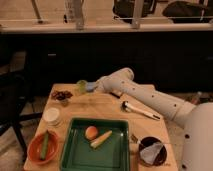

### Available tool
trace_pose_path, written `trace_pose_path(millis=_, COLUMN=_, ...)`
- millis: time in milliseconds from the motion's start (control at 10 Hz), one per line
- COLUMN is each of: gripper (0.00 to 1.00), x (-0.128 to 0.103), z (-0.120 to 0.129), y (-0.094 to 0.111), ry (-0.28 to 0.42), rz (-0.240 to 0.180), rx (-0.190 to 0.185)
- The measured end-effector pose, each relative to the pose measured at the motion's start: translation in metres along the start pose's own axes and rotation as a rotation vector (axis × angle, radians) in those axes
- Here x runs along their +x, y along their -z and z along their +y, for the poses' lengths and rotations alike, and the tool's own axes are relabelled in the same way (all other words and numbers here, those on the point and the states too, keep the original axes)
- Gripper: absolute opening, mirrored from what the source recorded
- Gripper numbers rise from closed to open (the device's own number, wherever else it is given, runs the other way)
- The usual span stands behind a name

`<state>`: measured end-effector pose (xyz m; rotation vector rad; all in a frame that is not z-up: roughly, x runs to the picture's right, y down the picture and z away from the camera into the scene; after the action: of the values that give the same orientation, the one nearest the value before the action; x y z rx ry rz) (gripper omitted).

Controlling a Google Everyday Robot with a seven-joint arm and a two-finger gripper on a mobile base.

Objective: Place sponge in plastic cup

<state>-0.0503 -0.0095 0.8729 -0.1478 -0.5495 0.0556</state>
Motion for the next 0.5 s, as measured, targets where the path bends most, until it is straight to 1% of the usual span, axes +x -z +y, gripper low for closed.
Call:
trace_pose_path(millis=100, gripper=0.0, x=-0.005, z=-0.002, y=0.001, ry=0.022, rz=-0.01, rx=0.025)
trace_pose_path(millis=200, gripper=0.0, x=-0.009, z=-0.003, y=0.0, ry=0.037, rz=-0.016, rx=0.036)
trace_pose_path(millis=500, gripper=0.0, x=-0.027, z=-0.012, y=-0.005, ry=0.093, rz=-0.036, rx=0.053)
